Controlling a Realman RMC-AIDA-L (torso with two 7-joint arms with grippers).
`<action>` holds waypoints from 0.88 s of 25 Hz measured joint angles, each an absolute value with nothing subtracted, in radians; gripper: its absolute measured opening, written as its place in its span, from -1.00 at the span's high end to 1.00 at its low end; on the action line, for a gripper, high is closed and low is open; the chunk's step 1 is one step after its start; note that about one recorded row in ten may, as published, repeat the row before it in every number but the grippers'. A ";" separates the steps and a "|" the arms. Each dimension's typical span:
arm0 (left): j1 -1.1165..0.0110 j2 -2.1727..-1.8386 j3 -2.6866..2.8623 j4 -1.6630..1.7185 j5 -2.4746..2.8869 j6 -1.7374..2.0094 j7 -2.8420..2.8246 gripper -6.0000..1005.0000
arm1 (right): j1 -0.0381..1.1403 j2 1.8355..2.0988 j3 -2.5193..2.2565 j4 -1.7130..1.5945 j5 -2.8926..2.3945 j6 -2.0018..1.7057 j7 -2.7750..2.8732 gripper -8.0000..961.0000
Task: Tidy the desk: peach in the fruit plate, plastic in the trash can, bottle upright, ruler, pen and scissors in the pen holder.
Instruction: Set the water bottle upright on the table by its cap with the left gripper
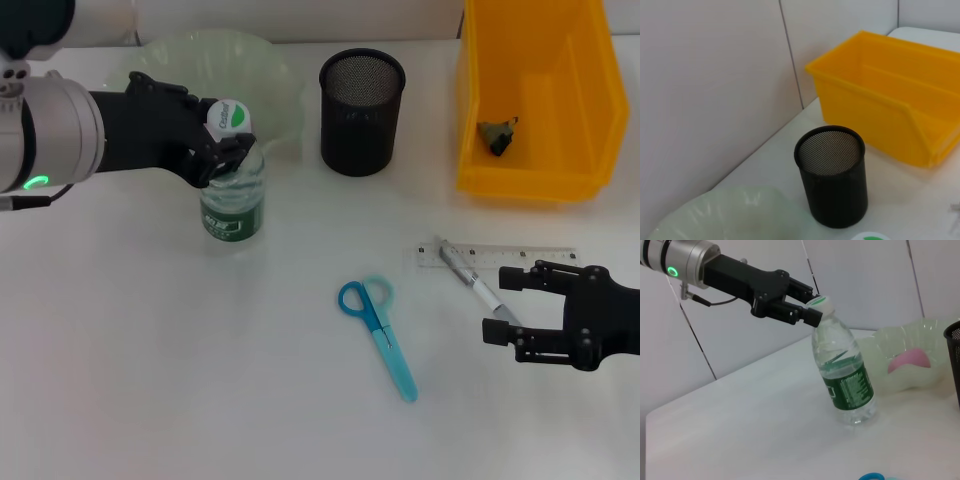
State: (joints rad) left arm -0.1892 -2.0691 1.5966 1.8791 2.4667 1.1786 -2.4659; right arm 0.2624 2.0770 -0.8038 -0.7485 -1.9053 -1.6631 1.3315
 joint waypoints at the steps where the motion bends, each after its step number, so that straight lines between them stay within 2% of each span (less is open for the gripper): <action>1: -0.190 -2.069 1.592 1.879 2.466 1.178 -2.468 0.04 | 0.262 2.077 -0.804 -0.749 -1.905 -1.664 1.332 -0.65; 22: -0.234 -2.073 1.544 1.831 2.463 1.239 -2.521 0.01 | 0.264 2.077 -0.804 -0.748 -1.908 -1.665 1.334 -0.65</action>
State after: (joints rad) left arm -0.2344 -2.0726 1.5441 1.8309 2.4633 1.2387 -2.5212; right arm 0.2639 2.0770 -0.8037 -0.7485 -1.9080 -1.6653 1.3345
